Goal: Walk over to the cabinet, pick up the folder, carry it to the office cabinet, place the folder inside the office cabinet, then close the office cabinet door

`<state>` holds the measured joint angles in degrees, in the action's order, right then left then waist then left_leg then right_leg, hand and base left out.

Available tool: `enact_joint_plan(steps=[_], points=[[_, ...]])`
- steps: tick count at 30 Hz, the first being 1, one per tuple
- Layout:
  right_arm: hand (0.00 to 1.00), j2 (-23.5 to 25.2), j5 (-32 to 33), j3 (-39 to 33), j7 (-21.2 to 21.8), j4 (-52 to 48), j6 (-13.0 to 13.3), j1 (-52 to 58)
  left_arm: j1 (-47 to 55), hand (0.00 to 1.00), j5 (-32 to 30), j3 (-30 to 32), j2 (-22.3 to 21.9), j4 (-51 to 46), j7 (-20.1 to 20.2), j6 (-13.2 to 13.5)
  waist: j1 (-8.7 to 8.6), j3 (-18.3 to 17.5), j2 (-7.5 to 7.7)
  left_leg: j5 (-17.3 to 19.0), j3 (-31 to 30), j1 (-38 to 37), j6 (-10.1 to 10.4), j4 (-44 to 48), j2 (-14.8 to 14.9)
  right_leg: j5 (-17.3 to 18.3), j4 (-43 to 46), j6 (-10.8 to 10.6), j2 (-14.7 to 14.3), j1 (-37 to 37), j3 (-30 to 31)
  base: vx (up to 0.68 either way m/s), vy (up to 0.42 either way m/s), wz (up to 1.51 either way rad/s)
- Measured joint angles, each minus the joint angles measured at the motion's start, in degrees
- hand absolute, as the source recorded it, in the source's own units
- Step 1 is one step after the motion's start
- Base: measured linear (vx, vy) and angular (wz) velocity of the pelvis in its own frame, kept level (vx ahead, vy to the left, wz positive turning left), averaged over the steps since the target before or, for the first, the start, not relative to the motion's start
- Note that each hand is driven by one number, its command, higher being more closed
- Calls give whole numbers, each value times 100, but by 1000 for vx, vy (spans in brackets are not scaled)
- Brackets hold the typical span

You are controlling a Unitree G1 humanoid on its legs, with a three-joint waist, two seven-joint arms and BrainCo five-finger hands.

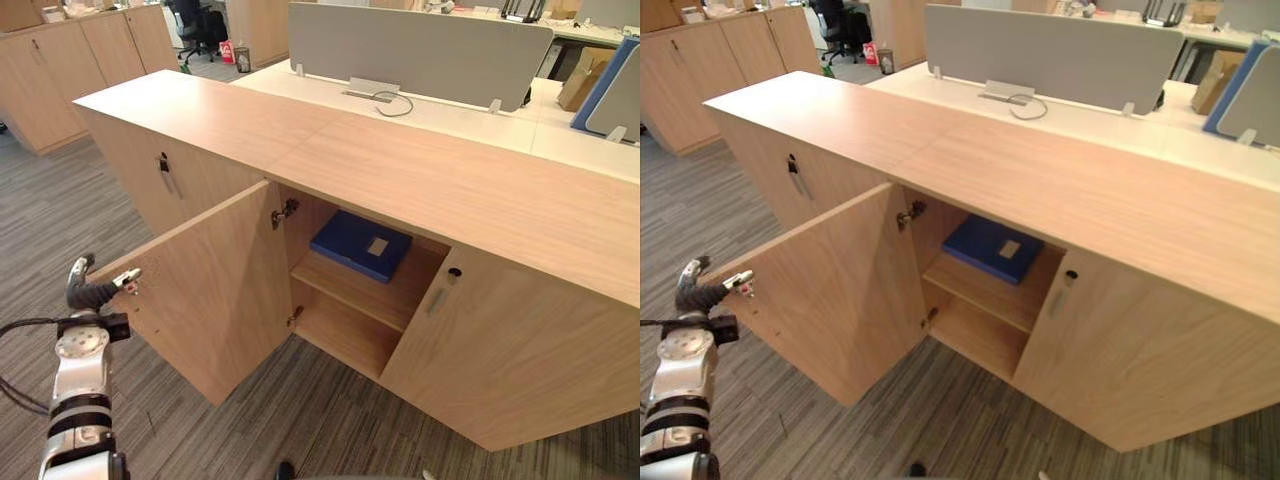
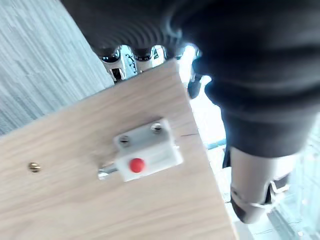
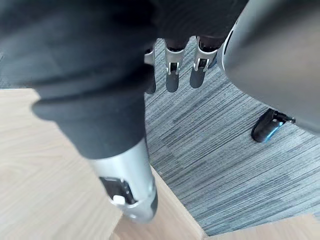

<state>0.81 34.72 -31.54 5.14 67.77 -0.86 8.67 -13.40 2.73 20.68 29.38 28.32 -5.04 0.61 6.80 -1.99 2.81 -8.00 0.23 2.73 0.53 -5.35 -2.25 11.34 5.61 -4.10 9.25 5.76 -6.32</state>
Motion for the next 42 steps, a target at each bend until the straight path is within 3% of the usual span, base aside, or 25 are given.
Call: enact_joint_plan(steps=[6, 11, 13, 18, 21, 22, 23, 24, 27, 34, 42], points=[[0, -36, -7, 86, 46, 58, 1, 29, 996, 0, 85, -524, -634, -1365, 57, 362, 38, -1, 0, -71, -137, 34, -38, -2, -106, -39, -26, -98, 97, 61, -131, -77, 40, 14], [0, -143, -22, 629, 101, 66, 42, 18, 1779, 0, 601, -1611, -1004, -2174, 256, 985, 50, -6, -23, -141, -378, 51, -16, -6, -168, -1, 69, -220, 137, 108, -286, -109, 36, 20], [0, -180, -34, 709, 102, 109, 43, 11, 1880, 0, 672, -1902, -1017, -2259, 340, 1088, 51, -7, -20, -156, -442, 71, -12, -7, -171, 58, 126, -257, 133, 85, -307, -118, 13, 19], [0, -411, -145, 1125, 94, 184, 102, 12, 2014, 0, 928, -2873, -1214, -2343, 856, 1345, -38, -124, -206, -195, -830, 331, 42, -7, -147, 68, 340, -272, 49, -247, -294, -163, 25, 11], [0, -472, -216, 1533, 89, 178, 123, 9, 2019, 0, 1034, -3284, -1455, -2087, 1109, 1174, -208, -122, -228, -195, -956, 376, 43, -8, -95, 67, 305, -270, -54, -333, -179, -142, 14, -19], [0, -476, -215, 1552, 88, 168, 124, 0, 2046, 0, 1036, -3532, -1465, -1729, 1232, 938, -309, -141, -237, -195, -955, 425, 43, -7, -67, 59, 278, -259, -108, -407, -89, -85, 6, -27], [0, -471, -215, 1558, 87, 158, 129, -2, 2072, 0, 1042, -3614, -1512, -1581, 1257, 876, -352, -136, -229, -195, -955, 441, 43, -7, -53, 57, 274, -257, -119, -441, -58, -107, 18, -38], [0, -471, -216, 1573, 75, 157, 159, 2, 2164, 0, 1053, -3865, -1618, -1208, 1362, 553, -413, -131, -227, -195, -941, 465, 43, -6, -38, 45, 241, -240, -140, -495, 29, -73, 17, -29], [0, -466, -211, 1583, 5, 146, 213, 22, 2463, 0, 1054, -4360, -1900, -932, 1602, 208, -578, -93, -174, -195, -836, 514, 43, -5, -26, 25, 118, -211, -156, -540, 135, -27, 15, -27], [0, -437, -214, 1596, -77, 144, 274, 49, 2395, 0, 1114, -4482, -2004, -851, 1628, 207, -632, -112, -134, -239, -496, 381, 94, -2, 41, -215, 73, -155, -152, -546, 350, 64, -32, -23], [0, -378, -222, 1716, -222, 144, 325, -36, 1992, 0, 1319, -4766, -2052, -347, 1551, 208, -764, -88, -106, -187, -219, 181, 131, 25, 301, -357, -174, -26, -379, -347, 499, 98, -107, -17]])
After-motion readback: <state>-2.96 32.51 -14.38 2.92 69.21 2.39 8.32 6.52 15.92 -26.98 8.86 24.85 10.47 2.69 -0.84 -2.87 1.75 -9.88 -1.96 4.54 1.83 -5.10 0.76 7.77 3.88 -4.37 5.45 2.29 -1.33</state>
